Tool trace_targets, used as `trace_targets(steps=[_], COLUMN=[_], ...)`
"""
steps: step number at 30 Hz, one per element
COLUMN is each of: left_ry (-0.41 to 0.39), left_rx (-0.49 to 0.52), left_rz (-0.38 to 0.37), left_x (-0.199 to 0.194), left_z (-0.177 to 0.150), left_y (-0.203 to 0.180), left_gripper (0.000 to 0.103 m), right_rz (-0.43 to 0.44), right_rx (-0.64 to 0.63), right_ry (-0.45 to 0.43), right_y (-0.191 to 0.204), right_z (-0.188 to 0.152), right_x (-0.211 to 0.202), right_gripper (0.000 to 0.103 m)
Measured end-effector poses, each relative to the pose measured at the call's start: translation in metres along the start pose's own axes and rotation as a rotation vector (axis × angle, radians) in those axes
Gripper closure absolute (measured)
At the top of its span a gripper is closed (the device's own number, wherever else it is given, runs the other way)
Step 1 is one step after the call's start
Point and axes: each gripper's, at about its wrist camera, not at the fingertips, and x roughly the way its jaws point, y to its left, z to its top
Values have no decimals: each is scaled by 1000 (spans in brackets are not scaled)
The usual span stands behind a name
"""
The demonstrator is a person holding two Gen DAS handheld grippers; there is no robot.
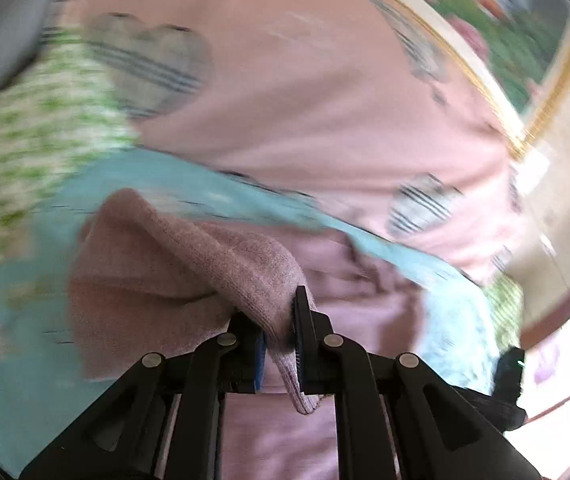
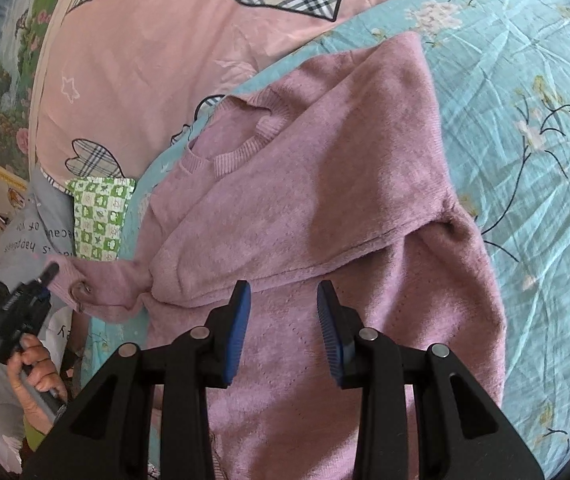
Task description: Fold small clothes
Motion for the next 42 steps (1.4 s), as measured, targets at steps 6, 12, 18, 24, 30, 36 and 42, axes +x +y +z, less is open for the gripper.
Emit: trace_targets(steps=[6, 12, 18, 24, 30, 36, 42], left_ry=[144, 275, 378, 348, 278, 250, 236], left_rx=[93, 121, 91, 94, 38, -21, -73], left_rz=[-109, -96, -94, -84, 133, 363, 419], left_x=[90, 176, 209, 155, 92, 79, 93], left_z=[-17, -47, -63, -75, -87, -92, -87], left_y=[-78, -109, -99, -69, 10, 88, 116], left_gripper=[93, 93, 73, 54, 54, 53, 53], right_rz=[-10, -36, -47, -57, -76, -229, -250], right_rx=[39, 102, 138, 66, -137, -467, -443], right_ry=[-36, -68, -61, -40, -17, 2, 59], right_y=[-20, -51, -69, -50, -3, 43, 34], right_z=[4, 7, 12, 20, 23, 17, 35], right_x=[-20, -39, -41, -26, 4, 56, 98], right_gripper=[67, 67, 67, 65, 47, 43, 47])
